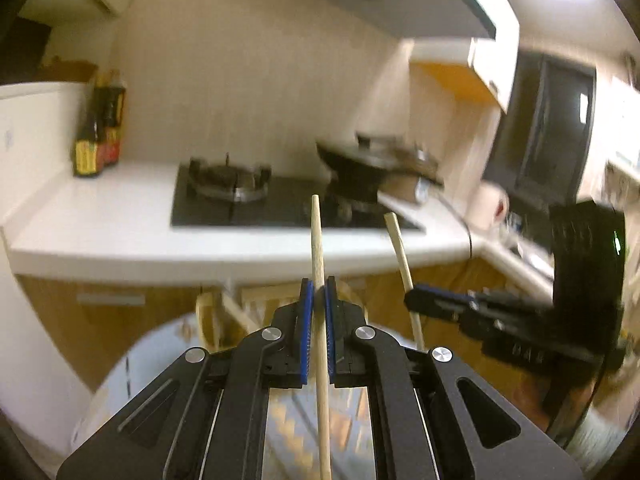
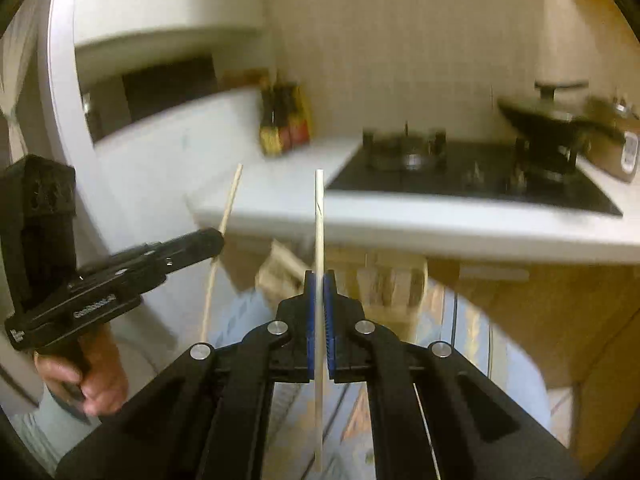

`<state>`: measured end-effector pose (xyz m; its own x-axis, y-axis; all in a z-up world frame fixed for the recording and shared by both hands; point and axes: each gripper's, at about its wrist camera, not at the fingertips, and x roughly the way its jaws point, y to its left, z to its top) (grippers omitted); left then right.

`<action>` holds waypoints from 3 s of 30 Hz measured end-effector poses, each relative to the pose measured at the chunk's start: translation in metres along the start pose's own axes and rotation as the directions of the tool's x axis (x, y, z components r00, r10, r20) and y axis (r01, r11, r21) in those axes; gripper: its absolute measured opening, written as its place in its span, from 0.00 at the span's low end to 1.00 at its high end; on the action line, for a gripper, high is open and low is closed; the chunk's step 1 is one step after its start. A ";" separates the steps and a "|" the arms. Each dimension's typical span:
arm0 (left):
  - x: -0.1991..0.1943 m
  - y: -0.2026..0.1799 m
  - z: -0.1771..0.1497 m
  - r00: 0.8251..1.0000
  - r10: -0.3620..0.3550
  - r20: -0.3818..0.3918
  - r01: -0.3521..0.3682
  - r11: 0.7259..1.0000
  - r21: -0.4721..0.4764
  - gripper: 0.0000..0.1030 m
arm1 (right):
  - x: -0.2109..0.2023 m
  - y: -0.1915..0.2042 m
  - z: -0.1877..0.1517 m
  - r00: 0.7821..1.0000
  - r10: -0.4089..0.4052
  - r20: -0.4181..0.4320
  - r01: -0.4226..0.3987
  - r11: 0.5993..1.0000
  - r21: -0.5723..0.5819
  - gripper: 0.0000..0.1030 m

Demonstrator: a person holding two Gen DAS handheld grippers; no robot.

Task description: Organize utensils

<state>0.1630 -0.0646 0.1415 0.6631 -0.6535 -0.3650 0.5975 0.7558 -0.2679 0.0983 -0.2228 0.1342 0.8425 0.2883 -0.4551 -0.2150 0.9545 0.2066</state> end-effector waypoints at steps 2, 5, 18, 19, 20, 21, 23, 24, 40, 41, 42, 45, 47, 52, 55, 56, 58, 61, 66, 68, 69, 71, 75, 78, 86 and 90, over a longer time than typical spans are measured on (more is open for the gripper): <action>0.011 0.000 0.014 0.998 0.017 0.063 -0.016 1.000 -0.018 0.03 | 0.002 -0.003 0.017 0.997 -0.032 0.073 0.032 0.999 -0.003 0.03; 0.020 0.000 0.024 0.991 0.044 0.127 -0.041 0.999 -0.032 0.04 | 0.005 -0.002 0.031 0.986 -0.055 0.157 0.058 0.998 -0.013 0.03; 0.055 0.017 0.019 0.936 0.138 0.324 -0.133 0.990 -0.038 0.04 | 0.077 -0.011 0.040 0.933 -0.097 0.346 0.123 0.991 -0.054 0.02; 0.058 0.020 0.016 0.935 0.142 0.325 -0.137 0.990 -0.037 0.04 | 0.081 -0.011 0.037 0.934 -0.093 0.345 0.120 0.991 -0.056 0.02; 0.060 0.022 0.014 0.934 0.145 0.328 -0.139 0.989 -0.040 0.04 | 0.087 -0.014 0.035 0.935 -0.089 0.343 0.117 0.991 -0.061 0.02; 0.063 0.025 0.013 0.933 0.146 0.328 -0.139 0.989 -0.045 0.04 | 0.091 -0.015 0.033 0.936 -0.087 0.341 0.115 0.991 -0.061 0.02; 0.069 0.031 0.009 0.937 0.142 0.320 -0.130 0.990 -0.057 0.04 | 0.097 -0.017 0.029 0.940 -0.081 0.330 0.107 0.992 -0.061 0.03; 0.071 0.033 0.006 0.938 0.140 0.317 -0.128 0.990 -0.060 0.04 | 0.098 -0.016 0.027 0.941 -0.080 0.328 0.107 0.992 -0.064 0.03; 0.062 0.040 -0.016 0.962 0.069 0.264 -0.059 0.997 -0.046 0.23 | 0.084 -0.037 0.009 0.975 -0.029 0.222 0.030 1.000 -0.004 0.04; 0.059 0.040 -0.018 0.963 0.068 0.262 -0.058 0.997 -0.048 0.30 | 0.080 -0.039 0.007 0.977 -0.022 0.214 0.022 1.000 0.004 0.05; 0.054 0.040 -0.019 0.963 0.065 0.261 -0.054 0.997 -0.050 0.44 | 0.075 -0.041 0.005 0.979 -0.016 0.205 0.013 1.000 0.013 0.06; 0.035 0.038 -0.024 0.963 0.060 0.261 -0.049 0.998 -0.050 0.49 | 0.060 -0.043 -0.007 0.983 -0.004 0.184 -0.001 1.000 0.027 0.22; 0.022 0.038 -0.028 0.967 0.047 0.251 -0.034 0.998 -0.056 0.58 | 0.048 -0.042 -0.017 0.984 -0.010 0.179 0.003 0.999 0.037 0.51; -0.013 0.028 -0.047 0.970 0.046 0.239 -0.038 0.999 -0.039 0.72 | 0.018 -0.035 -0.044 0.983 -0.033 0.181 0.025 0.999 0.046 0.65; -0.031 0.021 -0.058 0.968 0.064 0.242 -0.058 0.998 -0.031 0.76 | 0.005 -0.030 -0.060 0.982 -0.054 0.179 0.045 0.997 0.055 0.65; -0.038 0.018 -0.064 0.966 0.072 0.246 -0.067 0.997 -0.030 0.77 | 0.001 -0.028 -0.065 0.982 -0.065 0.180 0.056 0.997 0.053 0.65; -0.048 0.015 -0.074 0.964 0.098 0.248 -0.093 0.995 -0.033 0.80 | -0.007 -0.024 -0.076 0.978 -0.098 0.184 0.089 0.994 0.057 0.65; -0.058 0.011 -0.092 0.953 0.168 0.253 -0.164 0.986 -0.039 0.82 | -0.014 -0.019 -0.091 0.970 -0.140 0.198 0.130 0.989 0.063 0.68; -0.058 0.008 -0.128 0.905 0.332 0.267 -0.331 0.942 -0.048 0.84 | -0.016 -0.005 -0.118 0.920 -0.282 0.274 0.283 0.958 0.035 0.85; -0.052 0.006 -0.141 0.887 0.380 0.264 -0.382 0.923 -0.044 0.84 | -0.013 -0.001 -0.127 0.895 -0.334 0.294 0.343 0.939 0.023 0.85; -0.049 0.005 -0.147 0.877 0.396 0.271 -0.400 0.915 -0.045 0.84 | -0.012 0.000 -0.132 0.885 -0.352 0.304 0.363 0.932 0.022 0.85; -0.047 0.004 -0.154 0.856 0.433 0.282 -0.437 0.898 -0.053 0.84 | -0.011 -0.001 -0.139 0.872 -0.372 0.319 0.383 0.923 0.031 0.86; -0.041 0.005 -0.165 0.829 0.478 0.291 -0.478 0.875 -0.079 0.84 | -0.009 -0.011 -0.149 0.875 -0.366 0.318 0.357 0.930 0.088 0.91; -0.037 0.008 -0.171 0.831 0.485 0.272 -0.484 0.872 -0.078 0.84 | -0.007 -0.019 -0.153 0.880 -0.363 0.306 0.347 0.932 0.108 0.92; -0.020 0.007 -0.178 0.835 0.509 0.210 -0.522 0.853 0.005 0.87 | 0.007 -0.025 -0.165 0.898 -0.359 0.256 0.346 0.933 0.095 0.92; -0.020 0.006 -0.179 0.837 0.505 0.212 -0.519 0.854 0.012 0.87 | 0.015 -0.019 -0.168 0.912 -0.339 0.230 0.336 0.940 0.053 0.92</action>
<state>0.0728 -0.0395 -0.0127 0.9521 -0.1733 -0.2521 0.1717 0.9847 -0.0284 0.0317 -0.2239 -0.0220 0.9549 -0.0782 -0.2864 0.1074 0.9903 0.0876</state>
